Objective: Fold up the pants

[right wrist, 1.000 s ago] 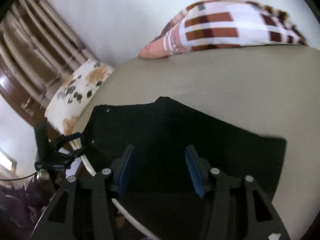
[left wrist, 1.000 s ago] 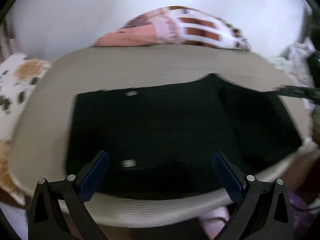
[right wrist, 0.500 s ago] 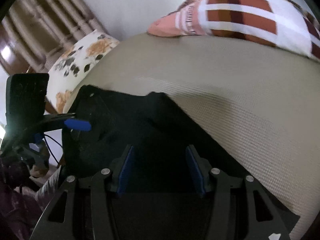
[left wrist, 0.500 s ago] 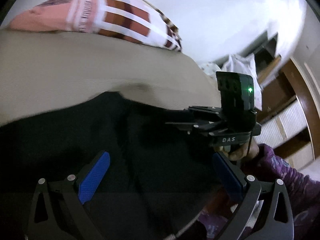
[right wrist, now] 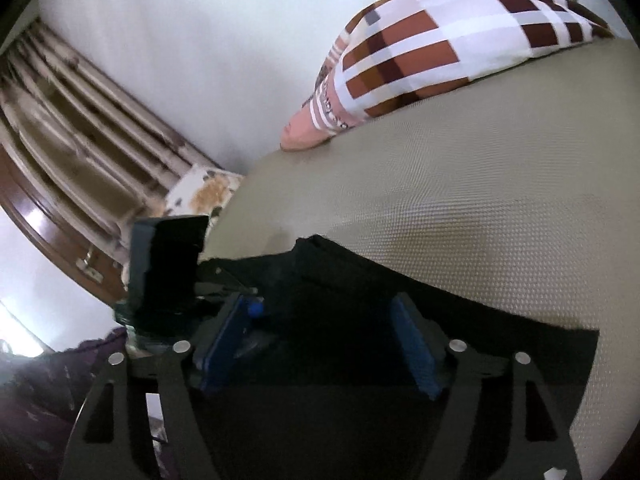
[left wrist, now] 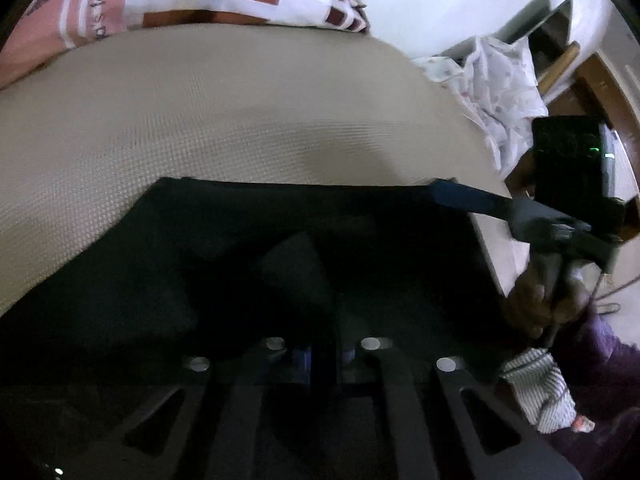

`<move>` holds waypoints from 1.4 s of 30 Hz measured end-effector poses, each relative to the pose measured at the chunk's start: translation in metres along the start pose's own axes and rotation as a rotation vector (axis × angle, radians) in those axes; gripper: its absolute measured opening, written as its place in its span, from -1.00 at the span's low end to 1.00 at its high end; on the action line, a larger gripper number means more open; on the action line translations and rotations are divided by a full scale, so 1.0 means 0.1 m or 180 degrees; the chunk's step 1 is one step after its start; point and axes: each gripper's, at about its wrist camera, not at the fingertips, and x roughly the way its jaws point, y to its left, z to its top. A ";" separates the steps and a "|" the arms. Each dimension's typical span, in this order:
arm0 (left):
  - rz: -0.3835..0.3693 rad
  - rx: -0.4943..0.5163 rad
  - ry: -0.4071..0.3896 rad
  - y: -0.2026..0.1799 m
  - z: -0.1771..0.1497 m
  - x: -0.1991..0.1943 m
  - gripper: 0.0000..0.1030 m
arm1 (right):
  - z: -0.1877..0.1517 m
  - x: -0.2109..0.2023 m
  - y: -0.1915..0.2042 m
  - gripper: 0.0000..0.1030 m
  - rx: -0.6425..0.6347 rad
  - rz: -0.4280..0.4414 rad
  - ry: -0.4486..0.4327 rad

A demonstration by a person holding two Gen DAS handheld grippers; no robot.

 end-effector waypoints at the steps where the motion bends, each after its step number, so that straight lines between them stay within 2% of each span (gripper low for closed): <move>1: -0.0011 -0.0031 -0.0015 0.02 -0.02 0.01 -0.85 | -0.01 -0.02 -0.02 0.46 0.0039 0.0013 -0.0019; 5: 0.0072 0.0026 -0.0112 -0.04 -0.03 0.01 -0.86 | -0.05 -0.13 -0.10 0.56 0.0248 0.0084 -0.0148; 9: 0.0161 0.0218 -0.0271 -0.13 0.00 -0.03 -0.86 | -0.07 -0.21 -0.12 0.57 0.0310 0.0077 -0.0274; 13: 0.0185 0.0223 -0.0408 -0.10 0.09 -0.07 -0.86 | -0.06 -0.27 -0.10 0.58 0.0372 0.0102 -0.0397; 19: 0.0164 0.0130 -0.0387 -0.01 0.01 0.01 -0.85 | -0.12 -0.27 -0.03 0.59 0.0349 0.0137 -0.0372; 21: 0.0177 0.0065 -0.0394 0.02 0.00 0.00 -0.75 | -0.14 -0.27 -0.03 0.60 0.0386 0.0165 -0.0340; 24: 0.0221 -0.0084 -0.0380 0.09 -0.02 -0.06 -0.41 | -0.18 -0.31 0.00 0.61 0.0414 0.0212 -0.0331; 26: 0.0136 -0.0194 -0.0365 0.11 -0.04 -0.13 -0.02 | -0.21 -0.36 0.04 0.61 0.0421 0.0298 -0.0323; 28: 0.0087 -0.0313 -0.0461 0.14 -0.14 -0.29 0.13 | -0.27 -0.39 0.12 0.61 0.0397 0.0407 -0.0310; 31: 0.0110 -0.0443 -0.0563 0.16 -0.32 -0.47 0.16 | -0.40 -0.34 0.27 0.61 0.0392 0.0616 -0.0196; 35: 0.0259 -0.0484 -0.0462 0.13 -0.65 -0.52 0.16 | -0.60 -0.12 0.51 0.56 0.0224 0.0590 0.0059; 38: 0.0278 -0.0458 -0.0310 0.05 -0.95 -0.48 0.16 | -0.74 0.02 0.54 0.53 0.0298 0.0643 0.0142; 42: 0.0365 -0.0222 -0.0251 -0.14 -1.28 -0.53 0.16 | -0.94 0.26 0.68 0.23 0.0185 0.0621 0.0465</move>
